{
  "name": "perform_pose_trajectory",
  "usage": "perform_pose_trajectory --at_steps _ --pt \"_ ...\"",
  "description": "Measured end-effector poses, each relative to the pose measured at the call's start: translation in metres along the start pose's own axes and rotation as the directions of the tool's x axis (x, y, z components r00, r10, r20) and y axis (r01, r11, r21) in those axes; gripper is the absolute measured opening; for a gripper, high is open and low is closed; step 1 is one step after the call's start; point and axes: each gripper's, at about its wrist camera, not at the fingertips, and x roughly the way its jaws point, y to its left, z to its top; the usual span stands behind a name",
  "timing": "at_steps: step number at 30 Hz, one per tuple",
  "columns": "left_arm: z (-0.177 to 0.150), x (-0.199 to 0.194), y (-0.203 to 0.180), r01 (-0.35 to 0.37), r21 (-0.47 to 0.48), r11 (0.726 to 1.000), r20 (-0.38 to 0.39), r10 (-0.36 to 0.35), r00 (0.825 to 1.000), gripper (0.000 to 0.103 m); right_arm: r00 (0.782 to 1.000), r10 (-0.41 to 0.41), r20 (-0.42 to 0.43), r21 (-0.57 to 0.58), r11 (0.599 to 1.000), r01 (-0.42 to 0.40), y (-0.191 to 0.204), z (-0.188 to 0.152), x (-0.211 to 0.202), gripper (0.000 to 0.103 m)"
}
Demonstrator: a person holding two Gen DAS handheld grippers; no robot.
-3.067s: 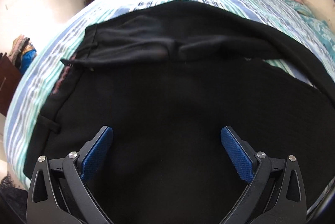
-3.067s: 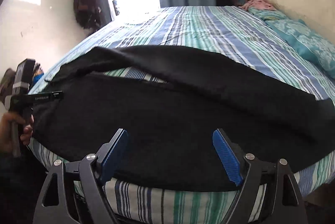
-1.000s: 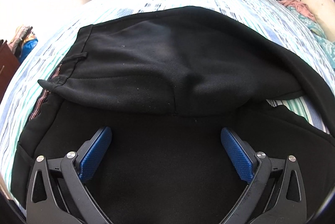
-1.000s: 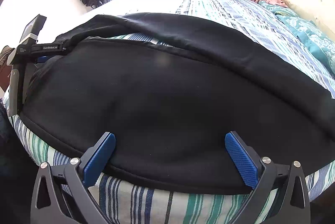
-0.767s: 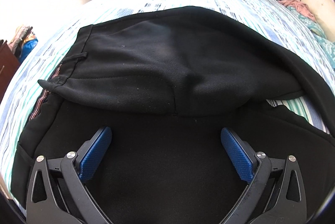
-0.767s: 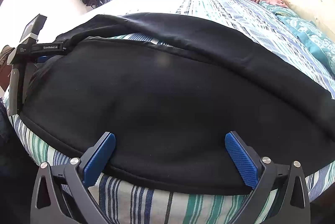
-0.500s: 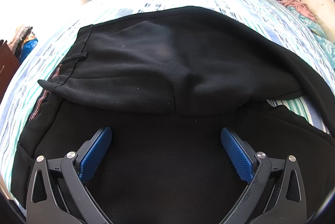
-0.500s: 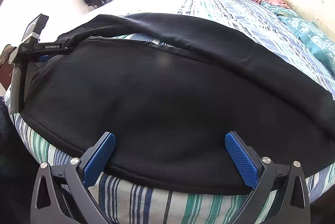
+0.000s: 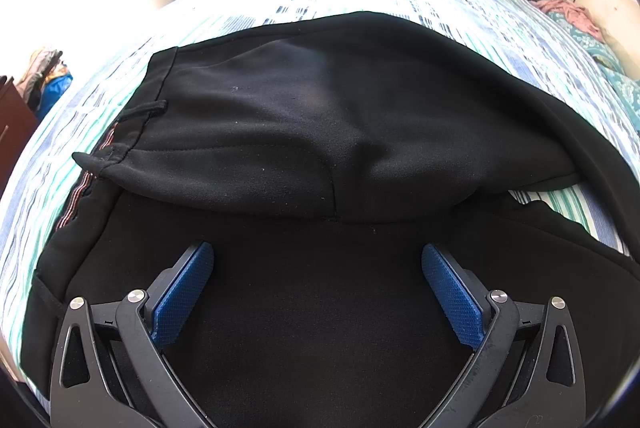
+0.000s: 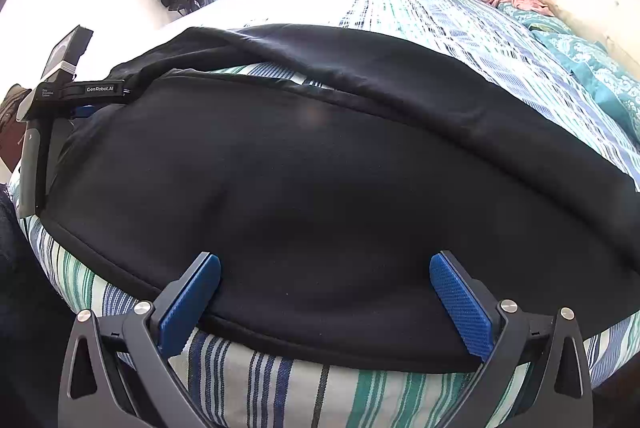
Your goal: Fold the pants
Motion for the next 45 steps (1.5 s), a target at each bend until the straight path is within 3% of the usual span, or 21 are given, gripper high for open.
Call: perform_pose_trajectory --at_steps 32,33,36,38,39,40,42,44,45 --pt "-0.001 0.000 0.000 -0.001 0.001 1.000 0.001 0.001 1.000 0.103 0.999 0.030 -0.020 -0.028 0.999 -0.030 -0.001 0.007 -0.004 0.103" --pt "0.000 0.000 0.000 -0.001 0.001 1.000 0.001 0.001 1.000 0.103 0.999 0.044 -0.010 -0.018 0.999 -0.044 -0.006 0.011 -0.010 0.103" --pt "-0.001 0.000 0.000 -0.001 0.001 1.000 0.001 0.001 1.000 0.103 0.988 0.055 0.145 0.118 0.990 -0.073 -0.037 0.016 -0.042 0.103" --pt "-0.001 0.000 0.000 -0.001 0.001 1.000 0.001 0.001 1.000 0.103 0.975 0.070 0.211 0.264 0.956 -0.125 -0.069 0.014 -0.056 0.103" --pt "0.000 0.000 0.000 -0.001 0.001 1.000 0.001 0.001 1.000 0.103 0.963 0.087 0.255 0.354 0.918 -0.177 -0.089 0.009 -0.062 0.103" --pt "-0.001 0.000 0.000 -0.002 0.001 1.000 0.001 0.002 1.000 0.103 0.947 0.109 0.303 0.450 0.859 -0.244 -0.110 0.002 -0.066 0.103" --pt "0.000 0.000 0.000 -0.002 0.001 1.000 0.001 0.002 1.000 0.103 0.922 0.138 0.362 0.625 0.698 -0.350 -0.151 -0.016 -0.063 0.103" --pt "-0.001 0.000 0.000 -0.002 0.001 1.000 0.001 0.002 1.000 0.103 0.920 0.141 0.366 0.749 0.543 -0.381 -0.183 -0.035 -0.050 0.101" --pt "-0.001 0.000 0.000 -0.002 0.002 1.000 0.002 0.002 1.000 0.103 0.922 0.127 0.365 0.787 0.487 -0.379 -0.194 -0.042 -0.045 0.097"
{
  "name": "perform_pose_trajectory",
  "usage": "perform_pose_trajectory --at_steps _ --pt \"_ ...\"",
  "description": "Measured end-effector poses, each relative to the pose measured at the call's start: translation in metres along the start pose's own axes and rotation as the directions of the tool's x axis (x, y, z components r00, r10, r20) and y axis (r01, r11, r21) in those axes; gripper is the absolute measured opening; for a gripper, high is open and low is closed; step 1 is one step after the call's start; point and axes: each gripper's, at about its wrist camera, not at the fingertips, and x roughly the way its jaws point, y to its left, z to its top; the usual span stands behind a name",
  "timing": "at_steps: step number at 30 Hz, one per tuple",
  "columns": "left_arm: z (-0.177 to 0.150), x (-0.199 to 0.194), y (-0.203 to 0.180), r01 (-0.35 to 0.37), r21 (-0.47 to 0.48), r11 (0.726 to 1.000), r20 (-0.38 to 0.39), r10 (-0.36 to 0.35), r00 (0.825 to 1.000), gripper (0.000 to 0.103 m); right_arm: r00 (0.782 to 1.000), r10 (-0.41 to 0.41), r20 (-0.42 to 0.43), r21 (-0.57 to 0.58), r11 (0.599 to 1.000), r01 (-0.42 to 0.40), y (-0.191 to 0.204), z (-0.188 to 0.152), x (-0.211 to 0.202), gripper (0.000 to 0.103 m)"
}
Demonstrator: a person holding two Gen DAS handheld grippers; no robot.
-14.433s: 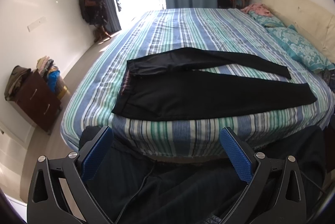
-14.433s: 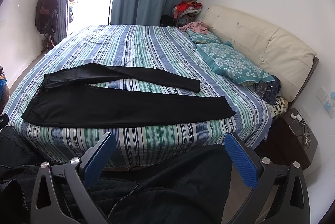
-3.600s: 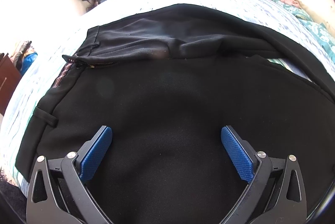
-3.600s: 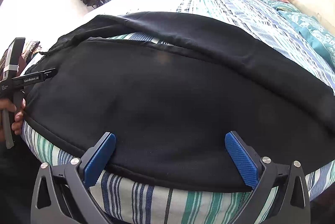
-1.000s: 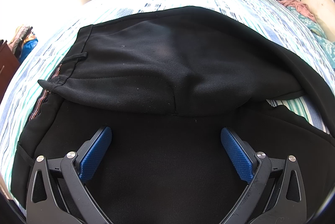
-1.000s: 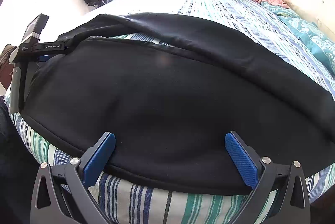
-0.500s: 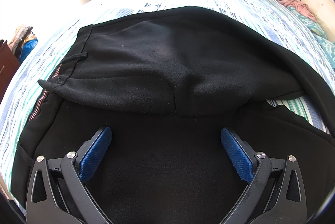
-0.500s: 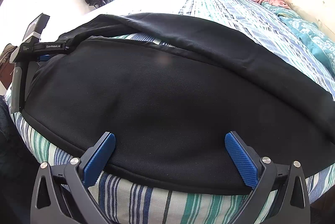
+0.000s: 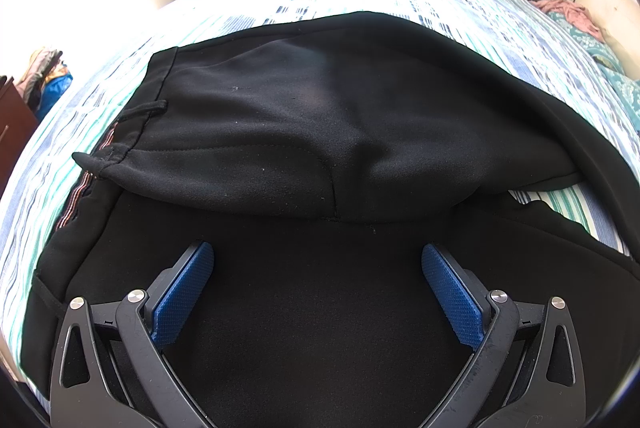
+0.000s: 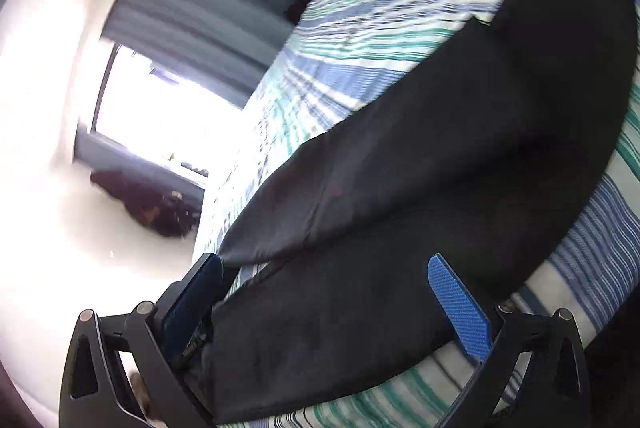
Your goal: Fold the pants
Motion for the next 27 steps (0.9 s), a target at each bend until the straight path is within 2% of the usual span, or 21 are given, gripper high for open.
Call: perform_pose_trajectory --at_steps 2,5,9,13,14,16,17,18,19,21,22,24,27 --pt "0.000 0.000 0.000 0.000 0.000 1.000 0.000 0.000 1.000 0.103 1.000 0.010 0.028 0.057 0.998 -0.012 -0.014 0.012 0.003 0.095" --pt "0.000 0.000 0.000 -0.001 0.001 1.000 0.001 0.001 1.000 0.103 0.997 -0.004 0.079 0.079 0.997 -0.002 -0.018 0.025 0.005 0.095" --pt "0.001 0.000 0.000 -0.005 0.003 1.000 0.001 0.005 1.000 0.103 0.990 -0.060 0.129 0.143 0.989 0.041 -0.028 0.035 0.004 0.092" --pt "0.000 0.001 0.000 -0.005 0.003 1.000 0.002 0.005 1.000 0.103 0.987 -0.101 0.127 0.093 0.992 0.090 -0.022 0.043 0.003 0.092" --pt "-0.001 0.001 -0.001 -0.008 0.005 1.000 -0.001 0.008 1.000 0.103 0.986 -0.107 0.125 0.082 0.992 0.097 -0.021 0.045 0.004 0.089" --pt "-0.001 0.000 -0.002 -0.011 0.003 1.000 0.002 0.011 1.000 0.103 0.983 -0.131 0.129 0.062 0.990 0.124 -0.020 0.049 0.004 0.075" --pt "0.000 0.002 -0.003 -0.011 0.003 1.000 -0.002 0.011 1.000 0.103 0.980 -0.149 0.132 0.057 0.988 0.143 -0.021 0.051 0.004 0.055" --pt "0.001 0.002 -0.003 -0.010 0.000 1.000 -0.014 0.010 1.000 0.103 0.978 -0.157 0.136 0.054 0.987 0.151 -0.023 0.054 0.004 0.021" --pt "0.004 0.002 -0.003 -0.009 0.006 1.000 -0.053 0.010 0.999 0.103 0.976 -0.172 0.135 0.058 0.984 0.166 -0.025 0.057 0.004 0.008" --pt "0.016 -0.010 -0.004 -0.001 -0.019 1.000 -0.147 -0.002 0.989 0.101 0.975 -0.165 0.152 0.054 0.986 0.158 -0.022 0.063 -0.001 0.006" --pt "0.024 -0.023 -0.002 0.049 -0.058 0.997 -0.136 -0.057 0.989 0.100 0.975 -0.145 0.167 0.032 0.989 0.142 -0.015 0.065 -0.006 0.006" --pt "0.048 -0.050 0.002 0.212 -0.134 0.968 -0.035 -0.219 0.975 0.101 0.972 -0.112 0.208 -0.066 0.990 0.128 0.008 0.067 -0.018 0.006" --pt "0.102 -0.042 0.005 0.319 -0.245 0.916 -0.022 -0.334 0.942 0.101 0.965 -0.073 0.253 -0.201 0.971 0.126 0.034 0.066 -0.031 0.006"
